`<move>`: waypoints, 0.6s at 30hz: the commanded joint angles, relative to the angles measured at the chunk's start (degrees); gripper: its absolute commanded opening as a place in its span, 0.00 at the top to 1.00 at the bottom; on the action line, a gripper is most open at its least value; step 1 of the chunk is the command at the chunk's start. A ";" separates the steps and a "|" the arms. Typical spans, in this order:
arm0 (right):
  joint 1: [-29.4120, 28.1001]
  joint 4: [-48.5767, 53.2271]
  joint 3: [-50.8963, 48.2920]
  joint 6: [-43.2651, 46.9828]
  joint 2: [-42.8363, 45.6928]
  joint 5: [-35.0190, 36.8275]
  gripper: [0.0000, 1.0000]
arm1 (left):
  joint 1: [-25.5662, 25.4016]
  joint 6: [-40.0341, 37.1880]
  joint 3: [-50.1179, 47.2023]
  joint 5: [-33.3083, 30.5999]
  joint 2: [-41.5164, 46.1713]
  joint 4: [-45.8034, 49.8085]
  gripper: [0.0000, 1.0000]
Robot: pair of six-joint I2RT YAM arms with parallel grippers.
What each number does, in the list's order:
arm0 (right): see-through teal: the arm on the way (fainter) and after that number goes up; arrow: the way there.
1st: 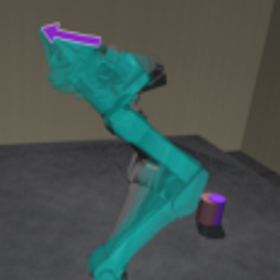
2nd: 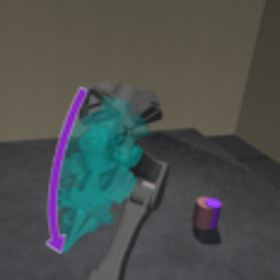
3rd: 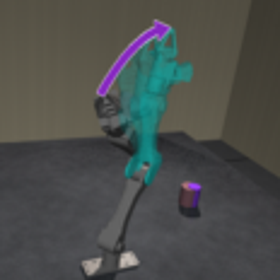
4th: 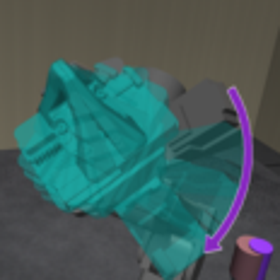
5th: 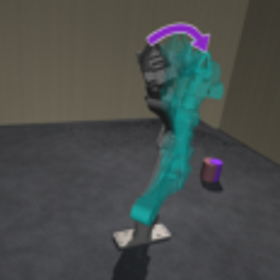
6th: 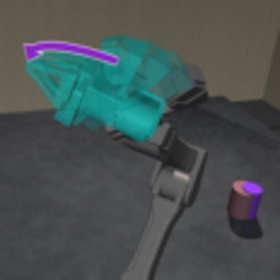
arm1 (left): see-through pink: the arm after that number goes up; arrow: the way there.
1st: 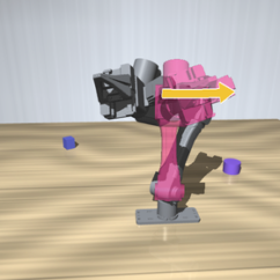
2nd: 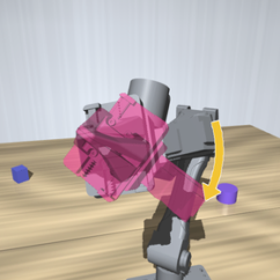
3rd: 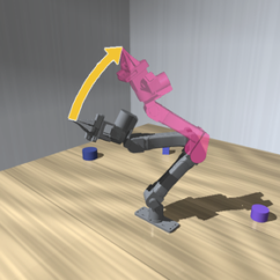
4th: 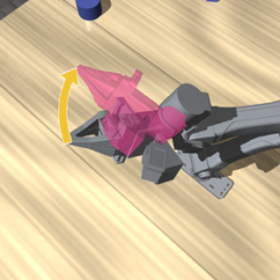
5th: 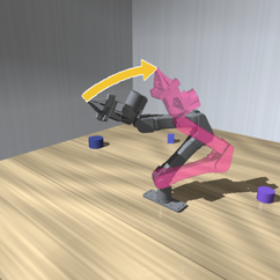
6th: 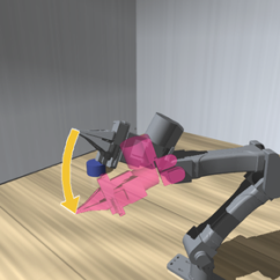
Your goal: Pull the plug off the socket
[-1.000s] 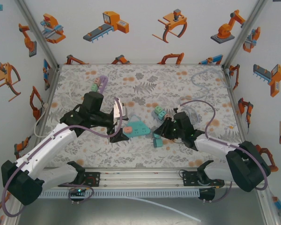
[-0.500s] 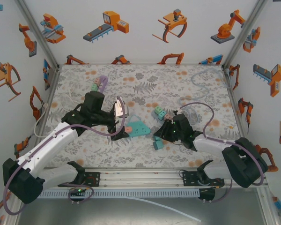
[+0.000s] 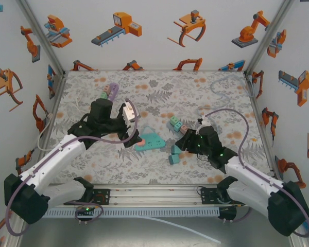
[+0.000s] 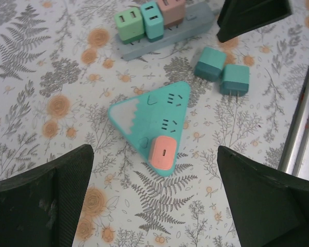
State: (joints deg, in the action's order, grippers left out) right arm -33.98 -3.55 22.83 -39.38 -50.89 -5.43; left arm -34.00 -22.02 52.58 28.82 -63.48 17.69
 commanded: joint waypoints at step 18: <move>-5.88 5.74 36.22 19.00 -39.13 -10.22 0.14 | 0.84 -11.92 -5.90 -0.66 6.95 1.01 0.03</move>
State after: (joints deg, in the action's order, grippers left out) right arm -39.48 1.08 56.80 -21.87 -88.42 -13.30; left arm -32.73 -29.41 46.13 30.74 -54.96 15.92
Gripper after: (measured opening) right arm 0.816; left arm 0.973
